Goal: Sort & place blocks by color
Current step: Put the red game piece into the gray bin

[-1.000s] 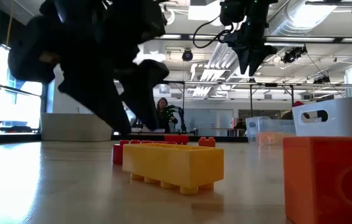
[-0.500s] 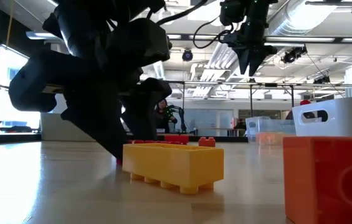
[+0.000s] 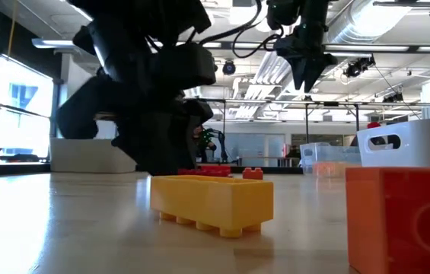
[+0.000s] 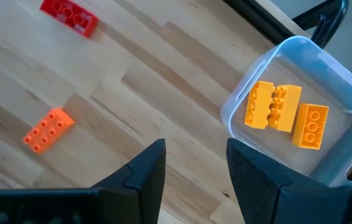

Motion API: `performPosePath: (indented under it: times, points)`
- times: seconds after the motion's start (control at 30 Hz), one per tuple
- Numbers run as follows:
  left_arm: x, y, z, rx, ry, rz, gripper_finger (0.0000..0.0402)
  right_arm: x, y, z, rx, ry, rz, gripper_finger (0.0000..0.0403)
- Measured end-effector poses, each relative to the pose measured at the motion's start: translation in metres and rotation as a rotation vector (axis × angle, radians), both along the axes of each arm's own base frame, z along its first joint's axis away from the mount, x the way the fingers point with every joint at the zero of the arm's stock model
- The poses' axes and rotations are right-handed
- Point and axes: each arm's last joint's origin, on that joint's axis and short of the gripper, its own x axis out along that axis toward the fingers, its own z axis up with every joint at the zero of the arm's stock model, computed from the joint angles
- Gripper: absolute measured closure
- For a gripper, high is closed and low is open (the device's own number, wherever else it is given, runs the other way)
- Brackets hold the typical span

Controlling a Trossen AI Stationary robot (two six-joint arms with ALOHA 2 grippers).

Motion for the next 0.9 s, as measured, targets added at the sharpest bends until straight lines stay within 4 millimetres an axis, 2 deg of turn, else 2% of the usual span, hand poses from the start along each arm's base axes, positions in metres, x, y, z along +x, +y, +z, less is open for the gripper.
performPosePath:
  times: [0.2, 0.37, 0.6, 0.9]
  points:
    - [-0.004, 0.027, 0.014, 0.032, 0.002, 0.022, 0.0292, 0.005, 0.008, 0.0, -0.008, 0.009, 0.08, 0.0249]
    - [-0.012, 0.05, 0.035, 0.052, -0.011, 0.053, 0.0292, 0.01, 0.015, 0.0, -0.02, 0.015, 0.157, 0.0249]
    - [-0.031, 0.085, 0.071, 0.171, -0.03, 0.13, 0.0292, 0.016, 0.023, 0.0, -0.047, 0.026, 0.298, 0.0249]
    - [-0.063, 0.141, 0.113, 0.297, -0.106, 0.297, 0.0292, 0.022, 0.036, 0.0, -0.083, 0.062, 0.524, 0.0249]
